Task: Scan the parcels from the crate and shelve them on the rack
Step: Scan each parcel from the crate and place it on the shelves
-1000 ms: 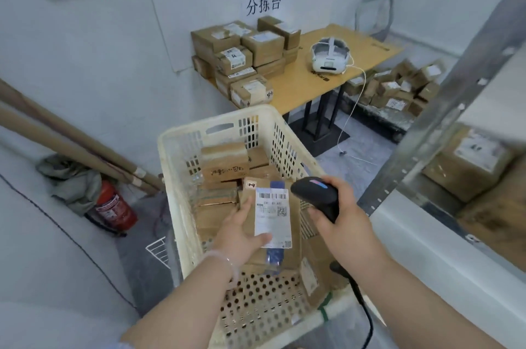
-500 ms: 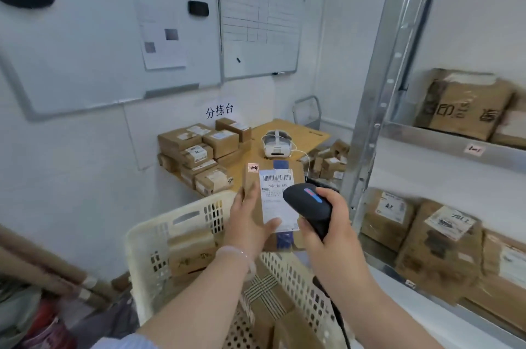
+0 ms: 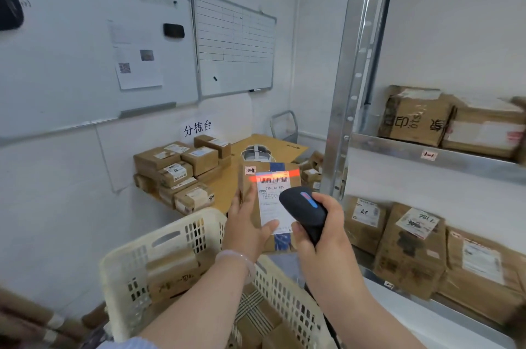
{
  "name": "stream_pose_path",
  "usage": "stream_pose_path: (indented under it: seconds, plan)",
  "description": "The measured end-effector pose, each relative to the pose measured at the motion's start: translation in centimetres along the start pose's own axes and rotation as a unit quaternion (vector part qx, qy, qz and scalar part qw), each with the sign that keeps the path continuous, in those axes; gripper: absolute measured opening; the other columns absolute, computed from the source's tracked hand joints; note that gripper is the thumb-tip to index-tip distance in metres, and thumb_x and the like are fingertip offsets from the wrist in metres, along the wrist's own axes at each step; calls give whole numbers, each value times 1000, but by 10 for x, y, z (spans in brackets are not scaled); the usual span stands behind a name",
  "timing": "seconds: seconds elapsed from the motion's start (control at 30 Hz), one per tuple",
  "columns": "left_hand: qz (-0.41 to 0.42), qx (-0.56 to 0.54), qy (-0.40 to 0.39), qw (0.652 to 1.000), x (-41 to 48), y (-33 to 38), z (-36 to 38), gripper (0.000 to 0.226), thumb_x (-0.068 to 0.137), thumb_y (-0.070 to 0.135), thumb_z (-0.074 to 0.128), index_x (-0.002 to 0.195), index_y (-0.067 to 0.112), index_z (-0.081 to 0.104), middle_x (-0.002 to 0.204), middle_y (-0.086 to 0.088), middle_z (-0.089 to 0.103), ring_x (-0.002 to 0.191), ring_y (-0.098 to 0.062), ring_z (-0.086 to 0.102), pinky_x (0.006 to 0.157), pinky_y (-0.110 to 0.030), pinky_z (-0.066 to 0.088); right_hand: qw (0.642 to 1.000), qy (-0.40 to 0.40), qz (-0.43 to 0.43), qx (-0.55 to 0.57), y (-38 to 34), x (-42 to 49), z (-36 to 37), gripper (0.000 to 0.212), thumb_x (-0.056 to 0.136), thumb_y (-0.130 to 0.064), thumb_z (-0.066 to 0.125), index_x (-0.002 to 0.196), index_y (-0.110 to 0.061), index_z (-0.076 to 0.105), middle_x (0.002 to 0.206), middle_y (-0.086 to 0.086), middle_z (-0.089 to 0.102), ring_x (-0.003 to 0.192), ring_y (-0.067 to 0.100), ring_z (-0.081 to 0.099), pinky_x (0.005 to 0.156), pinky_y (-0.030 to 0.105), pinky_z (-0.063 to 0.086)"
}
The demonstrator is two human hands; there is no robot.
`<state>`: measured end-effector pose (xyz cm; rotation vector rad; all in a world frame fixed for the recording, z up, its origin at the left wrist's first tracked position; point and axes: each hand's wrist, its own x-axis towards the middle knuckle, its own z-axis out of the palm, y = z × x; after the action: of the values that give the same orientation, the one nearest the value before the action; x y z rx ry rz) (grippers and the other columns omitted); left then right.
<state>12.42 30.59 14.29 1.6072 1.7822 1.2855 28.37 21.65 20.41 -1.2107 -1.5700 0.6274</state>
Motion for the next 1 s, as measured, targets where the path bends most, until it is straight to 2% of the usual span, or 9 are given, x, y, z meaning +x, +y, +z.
stream_pose_path:
  seconds: [0.13,0.3,0.47,0.57,0.73,0.9,1.0]
  plan:
    - [11,-13,-13,1000,-4,2,2,96,86,32,76,153,53,11,164,19,0,152,-13,8,117,-36,23,1000,6,2,-7,-3,-6,-3,66,96,-29,59,106,-77,16,111,-37,46,96,-6,57,66,12,45]
    - [16,-14,-18,1000,-10,7,6,96,87,31,76,152,54,10,165,15,1,152,-15,9,118,-39,24,1000,11,8,-2,-2,-17,-8,64,96,-27,60,107,-76,19,111,-38,44,98,-8,56,71,11,45]
    - [29,-14,-29,999,-17,15,16,94,87,30,76,154,50,14,165,12,3,151,-18,13,118,-40,27,999,22,29,3,3,-28,-18,62,96,-26,60,107,-73,22,112,-32,48,93,-18,54,65,2,43]
    - [32,-11,-37,999,-24,21,26,94,86,32,76,153,53,13,165,11,3,151,-17,12,117,-40,26,999,33,33,0,6,-32,-28,62,96,-26,61,108,-72,22,112,-28,50,93,-17,54,65,1,43]
    - [31,-21,-61,997,-38,37,46,95,86,33,77,153,51,13,165,12,2,151,-17,14,120,-42,27,998,54,27,13,13,-42,-51,65,95,-25,63,108,-75,23,115,-37,44,102,-18,50,71,1,43]
    - [44,-33,-89,994,-61,68,77,95,85,32,77,154,49,14,165,12,6,150,-16,19,119,-40,28,993,107,36,27,31,-55,-97,64,94,-25,65,110,-74,26,119,-30,50,103,-4,58,76,9,45]
    - [66,-48,-114,990,-83,100,105,95,84,34,78,154,49,15,163,16,8,148,-15,19,116,-37,27,986,159,51,26,45,-70,-140,64,92,-24,66,111,-73,29,115,-32,53,99,-10,57,69,7,46]
